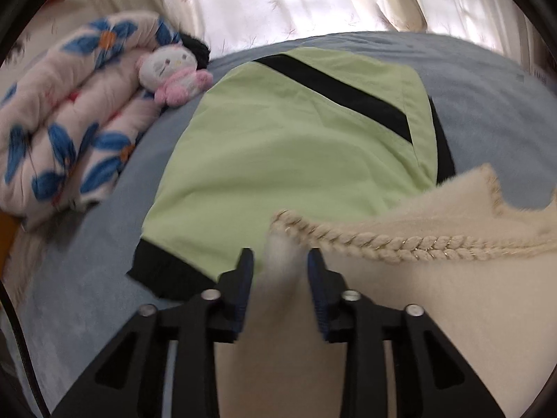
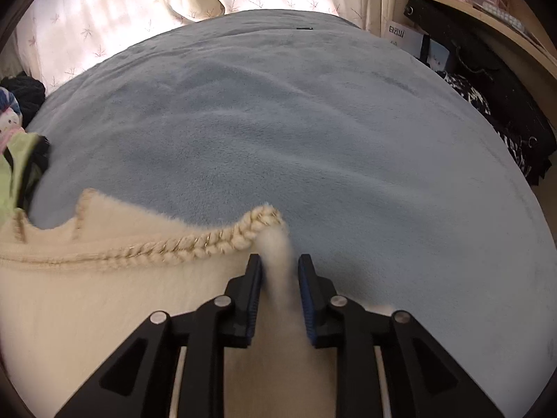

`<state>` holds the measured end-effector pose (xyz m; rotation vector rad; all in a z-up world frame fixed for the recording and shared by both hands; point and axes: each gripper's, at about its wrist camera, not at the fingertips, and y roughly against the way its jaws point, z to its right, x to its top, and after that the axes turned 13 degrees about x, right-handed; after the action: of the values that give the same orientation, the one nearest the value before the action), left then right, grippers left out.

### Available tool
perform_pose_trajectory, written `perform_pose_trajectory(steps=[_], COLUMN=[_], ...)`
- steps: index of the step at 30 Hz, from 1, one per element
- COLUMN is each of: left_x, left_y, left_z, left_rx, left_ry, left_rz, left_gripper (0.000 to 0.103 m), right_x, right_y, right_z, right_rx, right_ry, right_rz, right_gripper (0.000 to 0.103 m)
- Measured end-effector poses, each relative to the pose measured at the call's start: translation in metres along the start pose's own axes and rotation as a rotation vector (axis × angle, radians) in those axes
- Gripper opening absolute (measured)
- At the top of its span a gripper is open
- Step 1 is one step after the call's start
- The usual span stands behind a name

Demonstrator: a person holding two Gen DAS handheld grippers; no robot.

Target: Fold large clothes

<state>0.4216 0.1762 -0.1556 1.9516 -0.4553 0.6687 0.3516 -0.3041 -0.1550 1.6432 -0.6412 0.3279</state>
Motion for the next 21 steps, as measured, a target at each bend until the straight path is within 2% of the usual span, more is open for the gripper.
perform_pose_trajectory(steps=[3, 5, 7, 9, 12, 16, 19, 21], left_x=[0.004, 0.005, 0.003, -0.002, -0.011, -0.022, -0.039, -0.050], left_y=[0.020, 0.036, 0.055, 0.076, 0.097, 0.102, 0.095, 0.086], left_z=[-0.031, -0.042, -0.045, -0.038, -0.015, 0.027, 0.063, 0.078], left_rx=[-0.034, -0.027, -0.032, -0.076, -0.162, -0.263, -0.243, -0.210], left_ry=[0.053, 0.045, 0.022, 0.005, -0.014, -0.043, -0.085, -0.107], left_rz=[-0.021, -0.016, 0.004, 0.022, 0.017, -0.025, -0.045, -0.047], left_gripper=[0.034, 0.034, 0.034, 0.037, 0.048, 0.048, 0.048, 0.049], right_x=[0.004, 0.005, 0.003, -0.001, -0.008, -0.029, -0.046, -0.056], right_y=[0.041, 0.066, 0.085, 0.093, 0.086, 0.053, 0.017, -0.004], right_z=[-0.004, -0.013, -0.030, -0.052, -0.091, -0.149, -0.177, -0.183], right_rx=[0.048, 0.081, 0.103, 0.132, 0.187, 0.246, 0.241, 0.198], right_ry=[0.013, 0.027, 0.048, 0.070, 0.123, 0.198, 0.225, 0.251], right_rz=[0.053, 0.089, 0.114, 0.111, 0.084, 0.022, -0.050, -0.068], right_gripper=[0.022, 0.022, 0.024, 0.024, 0.024, 0.024, 0.024, 0.024])
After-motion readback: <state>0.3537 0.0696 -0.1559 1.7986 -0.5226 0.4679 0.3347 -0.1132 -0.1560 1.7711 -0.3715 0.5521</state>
